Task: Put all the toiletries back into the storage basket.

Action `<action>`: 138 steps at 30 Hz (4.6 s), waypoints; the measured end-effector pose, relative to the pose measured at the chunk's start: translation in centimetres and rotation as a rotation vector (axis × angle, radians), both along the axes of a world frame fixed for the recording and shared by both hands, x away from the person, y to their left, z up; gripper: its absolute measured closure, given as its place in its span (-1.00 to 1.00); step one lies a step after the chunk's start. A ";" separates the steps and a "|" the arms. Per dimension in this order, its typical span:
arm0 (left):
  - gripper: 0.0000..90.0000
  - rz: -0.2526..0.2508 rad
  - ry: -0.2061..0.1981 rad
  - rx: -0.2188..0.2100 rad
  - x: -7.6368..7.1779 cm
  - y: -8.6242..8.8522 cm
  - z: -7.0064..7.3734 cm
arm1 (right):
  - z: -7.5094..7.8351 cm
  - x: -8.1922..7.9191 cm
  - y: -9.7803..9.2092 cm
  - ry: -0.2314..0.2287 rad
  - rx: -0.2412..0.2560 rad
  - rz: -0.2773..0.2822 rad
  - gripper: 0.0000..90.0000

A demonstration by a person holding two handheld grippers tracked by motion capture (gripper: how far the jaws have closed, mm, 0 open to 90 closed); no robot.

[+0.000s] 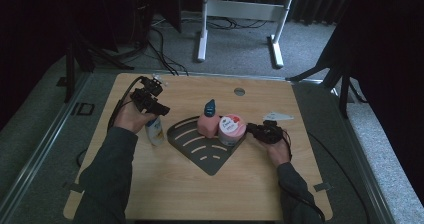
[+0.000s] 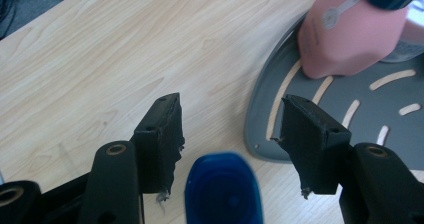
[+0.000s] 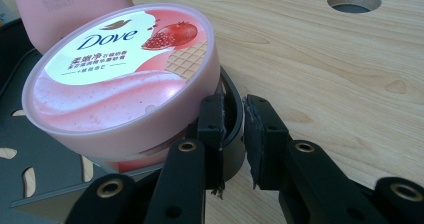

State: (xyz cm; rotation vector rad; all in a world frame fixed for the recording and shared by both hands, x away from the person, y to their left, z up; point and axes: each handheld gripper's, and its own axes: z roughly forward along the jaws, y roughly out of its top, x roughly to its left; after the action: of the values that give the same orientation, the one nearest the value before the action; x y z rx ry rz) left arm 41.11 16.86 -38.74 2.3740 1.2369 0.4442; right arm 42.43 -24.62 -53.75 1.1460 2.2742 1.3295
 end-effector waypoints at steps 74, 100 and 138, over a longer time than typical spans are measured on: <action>0.20 0.017 0.163 0.037 -0.4 0.9 -4.1 | 0.0 0.0 0.0 0.001 -0.005 0.002 0.73; 0.23 -0.096 0.182 0.071 -2.8 0.8 -3.9 | 0.0 0.0 0.0 0.002 -0.002 0.001 0.74; 0.23 -0.272 0.153 0.017 -6.1 -2.5 -3.0 | 0.0 0.1 0.0 0.005 -0.002 0.003 0.74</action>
State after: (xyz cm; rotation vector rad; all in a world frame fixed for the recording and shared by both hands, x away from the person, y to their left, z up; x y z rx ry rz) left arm 34.96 14.36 -41.71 2.5821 0.9525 0.1905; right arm 42.51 -24.59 -53.72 1.1470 2.2810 1.3271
